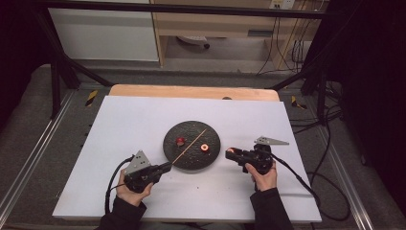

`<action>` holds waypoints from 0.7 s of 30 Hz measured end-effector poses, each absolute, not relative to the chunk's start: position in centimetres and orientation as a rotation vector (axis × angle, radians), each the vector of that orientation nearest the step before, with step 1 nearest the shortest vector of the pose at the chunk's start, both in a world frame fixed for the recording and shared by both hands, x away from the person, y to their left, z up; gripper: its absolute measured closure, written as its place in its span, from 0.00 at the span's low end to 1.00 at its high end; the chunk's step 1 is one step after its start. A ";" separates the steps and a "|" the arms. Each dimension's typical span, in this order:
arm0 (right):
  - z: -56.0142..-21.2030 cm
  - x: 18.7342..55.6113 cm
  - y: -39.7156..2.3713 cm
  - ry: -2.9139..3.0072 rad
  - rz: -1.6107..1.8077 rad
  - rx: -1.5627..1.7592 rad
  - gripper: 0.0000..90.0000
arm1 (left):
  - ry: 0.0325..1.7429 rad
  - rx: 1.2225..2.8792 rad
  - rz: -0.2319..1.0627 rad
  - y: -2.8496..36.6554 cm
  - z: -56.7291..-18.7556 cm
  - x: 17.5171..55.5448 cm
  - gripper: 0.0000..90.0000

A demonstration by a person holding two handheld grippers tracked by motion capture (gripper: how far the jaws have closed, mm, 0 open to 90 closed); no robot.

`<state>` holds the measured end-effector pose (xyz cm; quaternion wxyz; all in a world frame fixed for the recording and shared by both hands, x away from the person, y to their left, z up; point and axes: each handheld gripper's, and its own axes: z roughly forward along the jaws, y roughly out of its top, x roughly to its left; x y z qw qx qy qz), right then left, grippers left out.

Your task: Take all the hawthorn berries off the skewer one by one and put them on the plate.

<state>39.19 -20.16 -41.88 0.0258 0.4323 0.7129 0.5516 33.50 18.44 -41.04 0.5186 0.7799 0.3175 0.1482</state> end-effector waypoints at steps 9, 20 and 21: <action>-41.4 40.5 -16.2 2.283 1.639 1.275 0.70 | 0.799 1.864 0.363 19.2 -41.3 34.0 0.98; -42.6 42.5 -11.6 2.353 1.555 1.271 0.70 | 0.819 1.858 0.370 19.8 -41.3 34.3 0.98; -42.9 42.6 -11.3 2.361 1.543 1.272 0.70 | 0.819 1.860 0.371 19.8 -41.3 34.3 0.98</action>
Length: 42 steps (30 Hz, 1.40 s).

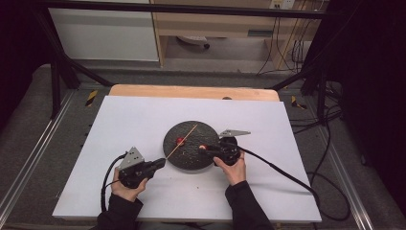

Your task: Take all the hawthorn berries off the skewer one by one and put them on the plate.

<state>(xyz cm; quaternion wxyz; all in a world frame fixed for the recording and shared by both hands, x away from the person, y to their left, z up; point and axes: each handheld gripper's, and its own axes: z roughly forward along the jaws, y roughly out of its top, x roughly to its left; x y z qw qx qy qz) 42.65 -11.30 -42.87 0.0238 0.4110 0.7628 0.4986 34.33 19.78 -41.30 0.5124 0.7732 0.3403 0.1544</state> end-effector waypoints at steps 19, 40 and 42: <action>-44.8 42.3 -9.9 2.430 1.408 1.197 0.62 | 0.823 1.870 0.375 19.7 -41.4 34.4 0.98; -43.4 39.5 -18.0 2.324 1.413 1.191 0.10 | 0.842 1.891 0.382 19.0 -41.3 34.4 0.98; -43.7 39.4 -18.7 2.323 1.395 1.183 0.07 | 0.847 1.893 0.382 18.8 -41.3 34.4 0.98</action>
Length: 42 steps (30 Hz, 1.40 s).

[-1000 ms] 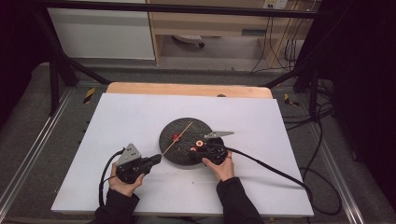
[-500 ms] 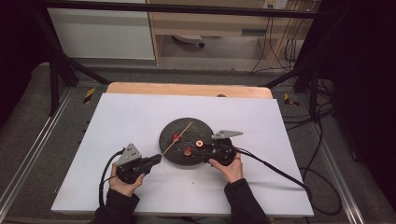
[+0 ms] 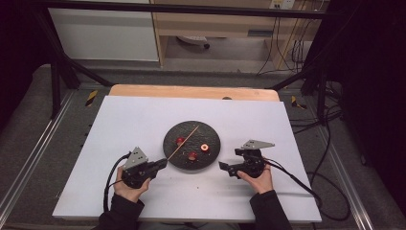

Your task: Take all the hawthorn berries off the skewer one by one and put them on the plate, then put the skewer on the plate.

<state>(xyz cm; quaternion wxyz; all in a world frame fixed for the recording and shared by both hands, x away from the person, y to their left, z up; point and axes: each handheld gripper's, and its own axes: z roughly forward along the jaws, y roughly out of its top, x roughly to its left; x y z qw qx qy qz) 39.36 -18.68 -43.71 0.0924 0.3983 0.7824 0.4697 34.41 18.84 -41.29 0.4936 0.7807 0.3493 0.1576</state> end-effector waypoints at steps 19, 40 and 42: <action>-45.0 37.9 -22.1 2.336 1.300 1.196 0.01 | 0.881 1.924 0.400 16.7 -39.9 36.3 0.98; -45.0 37.6 -22.2 2.354 1.285 1.172 0.01 | 0.945 1.955 0.401 14.1 -40.1 39.4 0.98; -45.0 37.6 -22.3 2.355 1.287 1.166 0.01 | 0.954 1.959 0.402 13.7 -40.3 39.7 0.98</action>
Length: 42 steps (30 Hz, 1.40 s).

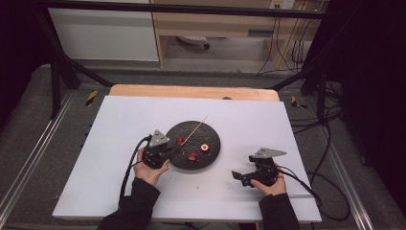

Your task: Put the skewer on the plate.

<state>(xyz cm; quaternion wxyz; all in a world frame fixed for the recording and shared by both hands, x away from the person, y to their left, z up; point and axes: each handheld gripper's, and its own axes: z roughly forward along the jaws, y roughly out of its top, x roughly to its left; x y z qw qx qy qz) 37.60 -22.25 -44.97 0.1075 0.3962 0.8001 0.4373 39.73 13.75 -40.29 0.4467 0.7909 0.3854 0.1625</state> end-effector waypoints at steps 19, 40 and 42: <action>-45.0 37.6 -22.2 2.363 1.294 1.175 0.01 | 1.037 2.046 0.470 11.9 -43.0 42.0 0.98; -45.2 37.6 -22.1 2.366 1.291 1.177 0.02 | 1.055 2.103 0.451 11.4 -44.0 42.2 0.90; -45.2 37.6 -22.1 2.366 1.292 1.178 0.02 | 1.044 2.103 0.441 11.7 -43.7 42.1 0.87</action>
